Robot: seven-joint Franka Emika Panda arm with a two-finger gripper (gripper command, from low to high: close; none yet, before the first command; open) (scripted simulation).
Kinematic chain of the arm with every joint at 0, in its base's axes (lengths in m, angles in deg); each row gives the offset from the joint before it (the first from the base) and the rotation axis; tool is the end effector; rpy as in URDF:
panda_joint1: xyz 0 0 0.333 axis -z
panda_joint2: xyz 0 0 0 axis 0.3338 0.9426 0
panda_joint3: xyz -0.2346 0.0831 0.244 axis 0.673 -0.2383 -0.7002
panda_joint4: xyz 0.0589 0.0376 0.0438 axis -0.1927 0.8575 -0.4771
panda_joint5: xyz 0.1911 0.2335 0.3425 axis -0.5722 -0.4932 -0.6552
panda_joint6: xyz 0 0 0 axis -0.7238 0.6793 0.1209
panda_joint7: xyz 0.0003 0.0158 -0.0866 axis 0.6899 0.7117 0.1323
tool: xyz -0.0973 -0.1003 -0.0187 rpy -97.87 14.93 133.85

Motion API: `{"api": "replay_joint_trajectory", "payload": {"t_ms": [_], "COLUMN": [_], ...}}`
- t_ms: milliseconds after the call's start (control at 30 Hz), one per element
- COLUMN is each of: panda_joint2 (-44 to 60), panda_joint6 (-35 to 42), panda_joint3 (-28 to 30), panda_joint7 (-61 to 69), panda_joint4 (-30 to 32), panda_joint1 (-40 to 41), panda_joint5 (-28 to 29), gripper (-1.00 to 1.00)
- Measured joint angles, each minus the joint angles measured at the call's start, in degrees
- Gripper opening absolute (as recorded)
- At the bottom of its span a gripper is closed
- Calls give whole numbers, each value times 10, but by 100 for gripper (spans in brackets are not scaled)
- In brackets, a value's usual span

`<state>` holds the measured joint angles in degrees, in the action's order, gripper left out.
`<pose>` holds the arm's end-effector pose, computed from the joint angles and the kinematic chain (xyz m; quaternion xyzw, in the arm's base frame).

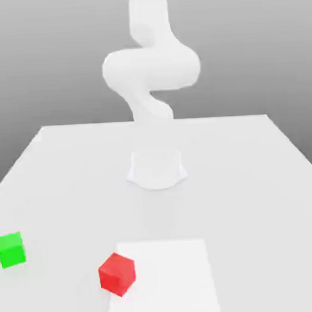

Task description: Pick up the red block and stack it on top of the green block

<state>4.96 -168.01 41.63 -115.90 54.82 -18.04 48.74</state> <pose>0.4476 -0.0088 0.6604 -0.8519 0.3880 -0.3245 0.1352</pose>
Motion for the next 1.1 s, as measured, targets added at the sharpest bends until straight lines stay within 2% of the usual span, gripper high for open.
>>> {"api": "replay_joint_trajectory", "payload": {"t_ms": [467, 700, 900, 933, 1100], "panda_joint2": [295, 440, 564, 578, 578], "panda_joint6": [-146, -218, -317, -328, -328], "panda_joint3": [3, 15, 12, 12, 11], "panda_joint7": [-118, -158, -156, -156, -157], "panda_joint4": [114, 170, 164, 162, 162], "panda_joint1": [67, 90, 92, 92, 92], "panda_joint5": [17, -1, -14, -15, -14], "gripper": [0, 0, 0, -100, -100]}}
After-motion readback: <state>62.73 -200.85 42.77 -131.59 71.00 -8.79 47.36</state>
